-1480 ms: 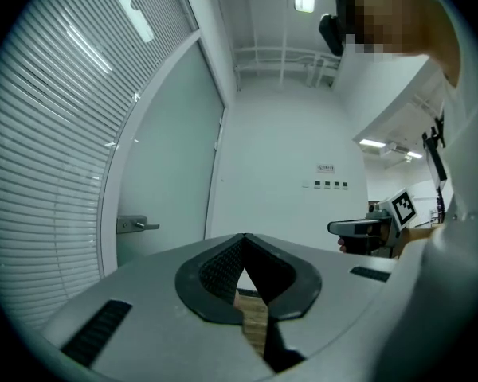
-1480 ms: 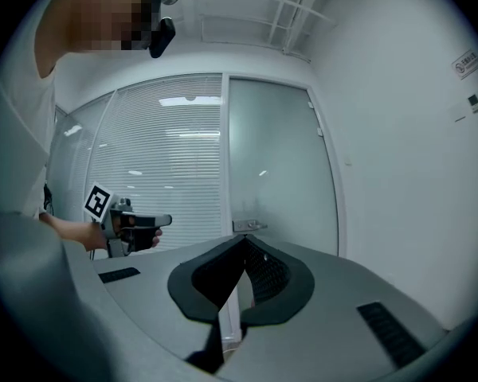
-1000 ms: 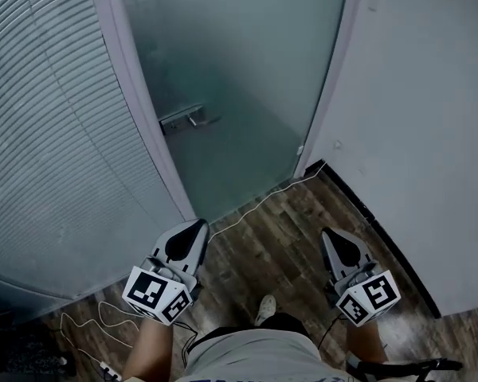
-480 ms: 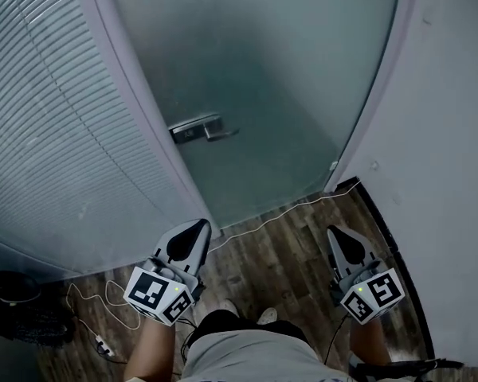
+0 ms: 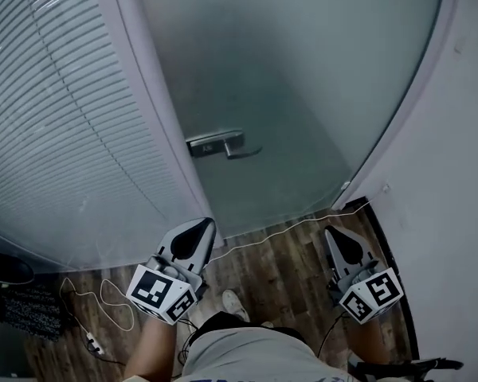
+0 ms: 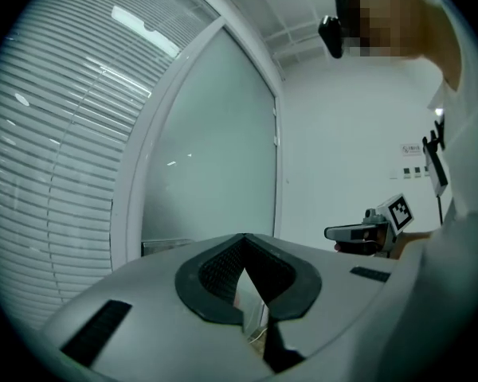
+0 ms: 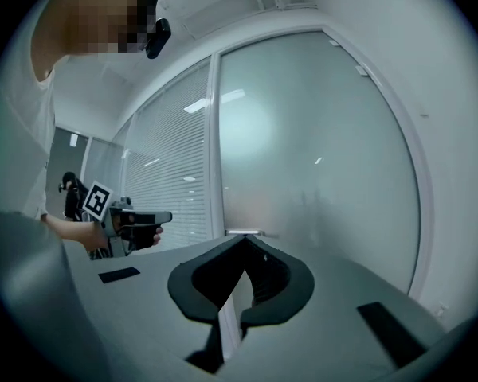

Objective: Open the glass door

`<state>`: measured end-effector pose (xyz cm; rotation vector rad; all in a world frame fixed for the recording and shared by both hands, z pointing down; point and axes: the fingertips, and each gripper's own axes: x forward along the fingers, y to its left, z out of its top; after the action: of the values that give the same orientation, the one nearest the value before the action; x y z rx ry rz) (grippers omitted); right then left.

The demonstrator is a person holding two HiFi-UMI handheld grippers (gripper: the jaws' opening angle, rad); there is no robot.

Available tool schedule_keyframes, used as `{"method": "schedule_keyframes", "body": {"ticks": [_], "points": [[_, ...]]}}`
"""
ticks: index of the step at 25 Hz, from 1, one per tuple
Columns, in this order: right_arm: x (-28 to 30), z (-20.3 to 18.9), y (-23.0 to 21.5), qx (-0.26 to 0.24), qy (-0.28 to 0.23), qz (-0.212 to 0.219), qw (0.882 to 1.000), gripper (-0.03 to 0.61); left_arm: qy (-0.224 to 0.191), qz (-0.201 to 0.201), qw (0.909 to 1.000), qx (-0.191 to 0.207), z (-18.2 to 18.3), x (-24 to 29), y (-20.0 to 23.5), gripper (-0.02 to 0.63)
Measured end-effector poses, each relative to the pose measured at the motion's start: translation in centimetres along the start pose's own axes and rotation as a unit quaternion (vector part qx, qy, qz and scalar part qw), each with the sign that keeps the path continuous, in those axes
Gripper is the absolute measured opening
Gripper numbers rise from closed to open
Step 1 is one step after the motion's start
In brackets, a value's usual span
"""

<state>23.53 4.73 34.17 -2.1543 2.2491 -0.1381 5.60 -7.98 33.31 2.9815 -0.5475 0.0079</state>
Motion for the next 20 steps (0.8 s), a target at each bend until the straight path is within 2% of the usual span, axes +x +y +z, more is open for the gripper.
{"method": "schedule_keyframes", "body": {"ticks": [4,6,9,13,20], "points": [[4.3,0.7,0.8,-0.015,0.002,0.023,1.000,0.002,-0.006,0.022,0.9990,0.038,0.4,0.9,3.6,-0.002],[7.1,0.9,1.9,-0.016,0.007,0.030,0.999,0.002,-0.011,0.025,0.9987,0.042,1.3,1.0,6.0,-0.002],[10.6,1.3,3.2,-0.028,0.016,0.041,0.999,0.002,-0.016,0.025,0.9988,0.040,2.3,0.9,8.8,-0.002],[13.8,1.4,3.8,-0.031,0.024,0.051,0.998,0.002,-0.008,0.038,0.9989,0.028,1.6,0.3,11.3,-0.002],[17.3,1.1,2.0,-0.040,0.031,0.065,0.997,0.002,-0.004,0.060,0.9981,0.014,0.7,1.1,13.4,-0.002]]}}
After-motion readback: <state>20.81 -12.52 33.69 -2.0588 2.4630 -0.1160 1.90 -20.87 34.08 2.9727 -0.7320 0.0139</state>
